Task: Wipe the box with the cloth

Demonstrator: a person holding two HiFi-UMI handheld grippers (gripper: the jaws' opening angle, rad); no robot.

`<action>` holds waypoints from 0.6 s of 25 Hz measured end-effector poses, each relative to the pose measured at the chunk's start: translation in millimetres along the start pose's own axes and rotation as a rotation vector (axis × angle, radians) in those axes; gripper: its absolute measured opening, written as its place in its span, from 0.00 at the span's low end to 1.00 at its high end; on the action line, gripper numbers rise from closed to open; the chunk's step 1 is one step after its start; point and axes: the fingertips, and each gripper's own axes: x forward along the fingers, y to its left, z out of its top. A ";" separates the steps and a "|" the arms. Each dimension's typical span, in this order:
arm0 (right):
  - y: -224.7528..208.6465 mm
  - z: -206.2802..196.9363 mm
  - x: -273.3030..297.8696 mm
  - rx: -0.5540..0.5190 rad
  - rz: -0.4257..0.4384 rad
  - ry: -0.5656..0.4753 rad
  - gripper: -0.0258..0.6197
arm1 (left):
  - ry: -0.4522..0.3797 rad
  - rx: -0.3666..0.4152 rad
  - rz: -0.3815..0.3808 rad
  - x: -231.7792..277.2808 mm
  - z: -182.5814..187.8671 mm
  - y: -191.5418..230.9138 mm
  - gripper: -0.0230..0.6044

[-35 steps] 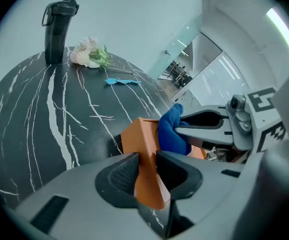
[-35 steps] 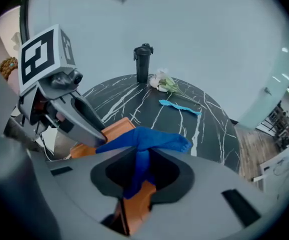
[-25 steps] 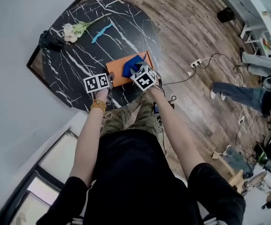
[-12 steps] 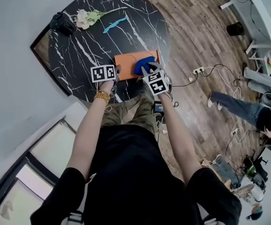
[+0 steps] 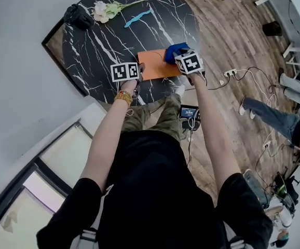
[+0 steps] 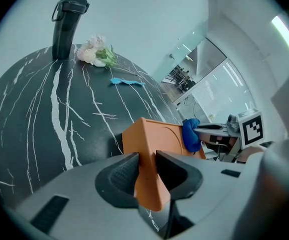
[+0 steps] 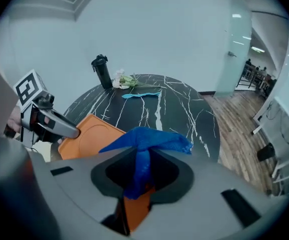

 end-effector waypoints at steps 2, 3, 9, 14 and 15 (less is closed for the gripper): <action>3.0 -7.2 -4.2 0.018 0.020 0.007 0.14 | -0.006 -0.009 0.001 -0.1 1.8 -0.1 0.22; 6.3 -10.7 -5.8 0.010 0.019 0.014 0.14 | -0.007 -0.017 0.005 -1.4 2.6 1.6 0.21; 29.2 -42.2 -21.7 0.041 0.007 -0.007 0.14 | -0.003 -0.047 0.007 -3.0 2.1 4.0 0.21; 41.3 -55.4 -29.0 0.112 0.015 -0.034 0.14 | -0.005 -0.042 0.014 -4.3 2.3 6.4 0.21; 43.5 -57.6 -30.7 0.116 0.024 -0.031 0.14 | -0.005 -0.040 0.019 -4.4 2.0 6.6 0.21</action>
